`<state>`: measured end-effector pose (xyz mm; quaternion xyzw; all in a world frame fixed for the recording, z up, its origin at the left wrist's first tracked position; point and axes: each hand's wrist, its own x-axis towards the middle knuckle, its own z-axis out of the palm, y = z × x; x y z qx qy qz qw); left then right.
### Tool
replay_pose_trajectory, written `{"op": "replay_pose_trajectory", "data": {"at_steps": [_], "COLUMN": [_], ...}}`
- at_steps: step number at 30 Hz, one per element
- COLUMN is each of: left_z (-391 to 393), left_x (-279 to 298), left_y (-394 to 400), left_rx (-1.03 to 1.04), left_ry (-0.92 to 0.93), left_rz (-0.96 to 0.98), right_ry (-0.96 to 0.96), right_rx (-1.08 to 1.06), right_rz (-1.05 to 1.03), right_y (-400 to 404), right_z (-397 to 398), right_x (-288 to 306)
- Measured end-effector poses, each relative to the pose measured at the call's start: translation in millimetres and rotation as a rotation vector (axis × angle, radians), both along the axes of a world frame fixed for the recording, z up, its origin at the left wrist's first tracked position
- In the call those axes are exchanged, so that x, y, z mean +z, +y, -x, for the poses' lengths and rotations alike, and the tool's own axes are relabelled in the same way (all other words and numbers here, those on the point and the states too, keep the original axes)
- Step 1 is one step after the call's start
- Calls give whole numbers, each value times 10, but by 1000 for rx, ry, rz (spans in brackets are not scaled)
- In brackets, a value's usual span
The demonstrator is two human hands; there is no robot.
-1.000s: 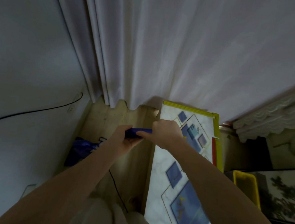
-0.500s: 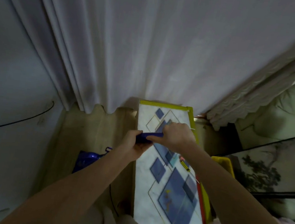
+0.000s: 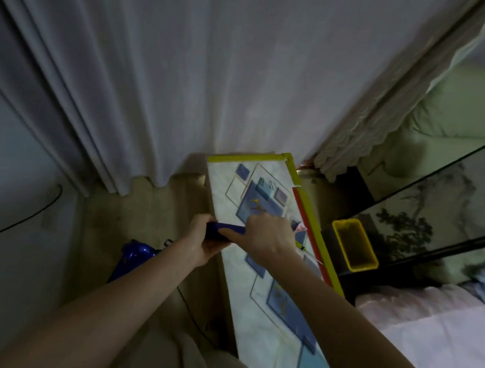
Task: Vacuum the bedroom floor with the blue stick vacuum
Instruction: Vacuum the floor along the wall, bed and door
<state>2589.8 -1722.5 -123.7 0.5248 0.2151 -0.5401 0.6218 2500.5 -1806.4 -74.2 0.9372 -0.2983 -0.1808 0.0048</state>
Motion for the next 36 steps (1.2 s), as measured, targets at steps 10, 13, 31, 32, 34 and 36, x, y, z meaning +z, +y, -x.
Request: {"op": "replay_pose_trajectory", "data": {"at_steps": [10, 13, 31, 32, 34, 36], "left_z": [-492, -519, -1251, -1315, -1452, -1574], "left_x": [-69, -35, -127, -147, -177, -199], "left_y": [500, 488, 161, 140, 92, 40], "left_rx": [81, 110, 553, 583, 614, 642], "left_ry": [-27, -6, -52, -58, -80, -93], "left_rz": [19, 54, 106, 110, 104, 82], "right_ry": [-2, 1, -102, -106, -126, -149], "right_rx": [90, 110, 439, 470, 518, 566], "right_rz": [11, 28, 40, 39, 11, -11], "right_y": [442, 432, -76, -122, -211, -292], "right_z": [-534, -573, -1693, -1775, -1936, -2095], "right_x": [121, 211, 133, 122, 98, 80]}}
